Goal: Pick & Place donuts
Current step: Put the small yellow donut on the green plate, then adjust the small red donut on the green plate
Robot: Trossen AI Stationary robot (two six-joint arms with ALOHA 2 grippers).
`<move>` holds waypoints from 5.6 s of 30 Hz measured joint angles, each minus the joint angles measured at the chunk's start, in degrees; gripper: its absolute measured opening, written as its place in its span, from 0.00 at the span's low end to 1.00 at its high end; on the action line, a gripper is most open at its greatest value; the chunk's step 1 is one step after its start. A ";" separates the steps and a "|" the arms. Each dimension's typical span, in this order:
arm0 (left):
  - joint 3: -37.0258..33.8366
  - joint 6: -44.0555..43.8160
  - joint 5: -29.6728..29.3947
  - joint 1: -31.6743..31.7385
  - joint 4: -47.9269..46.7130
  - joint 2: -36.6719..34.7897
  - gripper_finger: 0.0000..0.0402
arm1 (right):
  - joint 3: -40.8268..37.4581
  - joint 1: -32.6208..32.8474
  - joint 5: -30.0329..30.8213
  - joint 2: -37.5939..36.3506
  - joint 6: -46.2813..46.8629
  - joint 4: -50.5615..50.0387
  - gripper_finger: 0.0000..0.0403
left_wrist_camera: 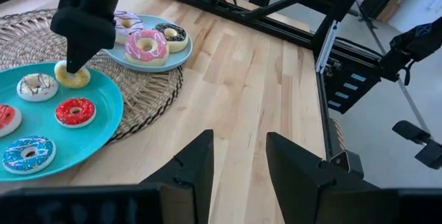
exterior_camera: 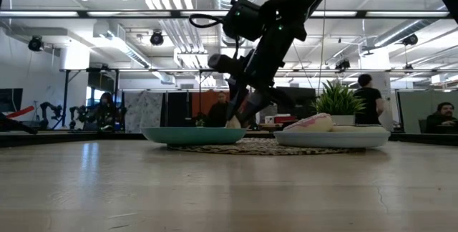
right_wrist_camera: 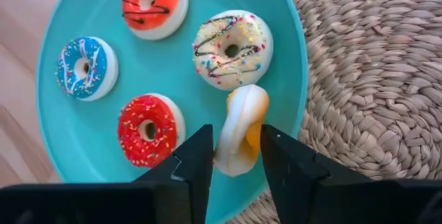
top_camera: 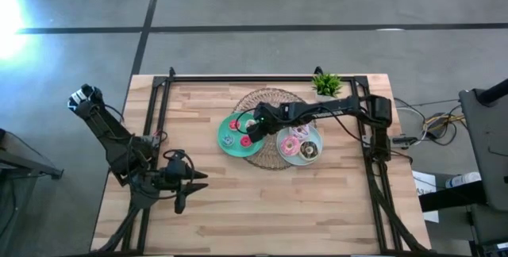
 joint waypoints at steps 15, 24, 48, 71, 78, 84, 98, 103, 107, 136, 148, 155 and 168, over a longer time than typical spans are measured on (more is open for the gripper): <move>0.00 0.00 0.00 0.00 -0.08 0.00 0.27 | -0.26 0.27 1.36 0.02 1.17 -0.90 0.03; 0.00 0.00 -0.15 0.00 -0.09 0.00 0.27 | 2.62 0.32 -4.09 0.05 3.72 4.82 0.03; 0.00 0.17 -1.11 0.00 -1.27 0.00 0.27 | 6.25 0.97 -3.54 3.95 -1.67 -4.90 0.30; 0.00 0.55 -2.78 0.02 -1.57 0.00 0.27 | 8.87 3.55 -2.51 4.60 -17.78 -8.13 0.36; 0.00 -0.56 -2.77 0.02 -1.53 0.00 0.27 | 9.20 3.58 -1.51 6.44 -21.21 -6.17 0.48; 0.00 -1.19 -2.77 0.02 -1.53 0.00 0.27 | 11.31 5.08 -3.46 6.54 -21.27 -5.30 0.52; 0.00 0.15 -2.78 0.04 -1.60 0.00 0.27 | 13.30 8.04 -10.38 5.88 -19.55 0.04 0.51; 0.00 -3.29 -2.76 1.04 -2.93 0.00 0.27 | 14.52 12.55 -3.25 0.32 -19.16 -3.27 0.47; 0.00 -9.75 -2.36 4.48 -8.09 0.00 0.27 | 12.44 14.69 4.28 -2.57 -14.94 -12.87 0.45; -11.10 20.12 63.84 63.87 27.87 20.54 0.27 | -17.00 36.79 25.03 -36.11 8.06 -28.26 0.45; -5.09 34.07 61.27 63.87 23.24 28.89 0.27 | -23.91 35.94 28.96 -41.74 9.86 -24.61 0.45; -2.58 35.90 63.21 63.87 22.33 32.84 0.27 | -24.35 35.01 28.95 -41.48 9.80 -24.56 0.44; -1.81 38.03 64.41 63.82 19.43 34.73 0.27 | -24.37 33.08 28.94 -41.48 8.72 -24.60 0.44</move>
